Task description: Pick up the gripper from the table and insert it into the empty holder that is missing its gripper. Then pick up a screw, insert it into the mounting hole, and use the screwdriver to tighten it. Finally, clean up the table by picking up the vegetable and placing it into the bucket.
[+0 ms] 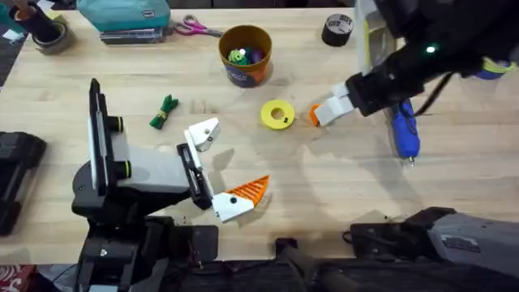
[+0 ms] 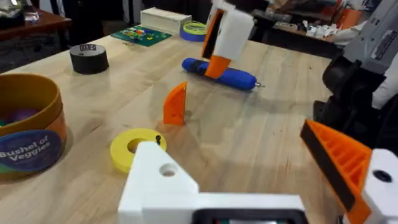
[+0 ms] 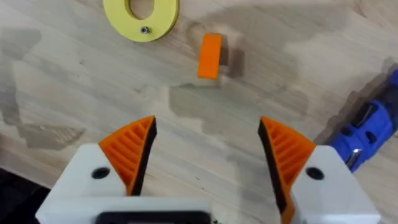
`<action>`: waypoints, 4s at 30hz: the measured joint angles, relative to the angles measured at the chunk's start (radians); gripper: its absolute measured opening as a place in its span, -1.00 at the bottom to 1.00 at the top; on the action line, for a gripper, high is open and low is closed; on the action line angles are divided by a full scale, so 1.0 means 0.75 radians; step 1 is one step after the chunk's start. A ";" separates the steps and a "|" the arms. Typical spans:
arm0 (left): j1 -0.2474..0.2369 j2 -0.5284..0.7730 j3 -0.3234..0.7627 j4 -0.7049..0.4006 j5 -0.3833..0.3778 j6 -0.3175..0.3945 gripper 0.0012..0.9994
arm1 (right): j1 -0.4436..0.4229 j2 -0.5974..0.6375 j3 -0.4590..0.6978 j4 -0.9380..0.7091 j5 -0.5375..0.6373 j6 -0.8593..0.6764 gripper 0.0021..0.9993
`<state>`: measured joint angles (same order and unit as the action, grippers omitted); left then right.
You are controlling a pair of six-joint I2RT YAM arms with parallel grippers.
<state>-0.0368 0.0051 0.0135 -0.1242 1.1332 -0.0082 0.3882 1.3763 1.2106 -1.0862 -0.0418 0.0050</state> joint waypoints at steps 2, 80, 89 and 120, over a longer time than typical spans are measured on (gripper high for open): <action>0.000 0.000 0.000 0.000 0.000 0.000 0.97 | 0.000 0.040 0.000 0.021 0.000 0.005 0.99; 0.000 0.001 0.000 0.000 0.000 0.000 0.97 | -0.201 -0.229 -0.269 0.945 -0.967 0.300 -0.99; 0.000 0.000 0.000 0.000 0.000 0.000 0.97 | -0.203 -0.226 -0.612 1.932 -1.403 0.751 -0.99; 0.000 0.000 0.000 0.000 0.000 0.000 0.97 | -0.118 0.329 -0.823 3.012 -1.910 1.875 -0.99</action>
<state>-0.0368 0.0051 0.0135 -0.1242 1.1333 -0.0082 0.2994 1.6233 0.5934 1.1728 -1.4740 1.4111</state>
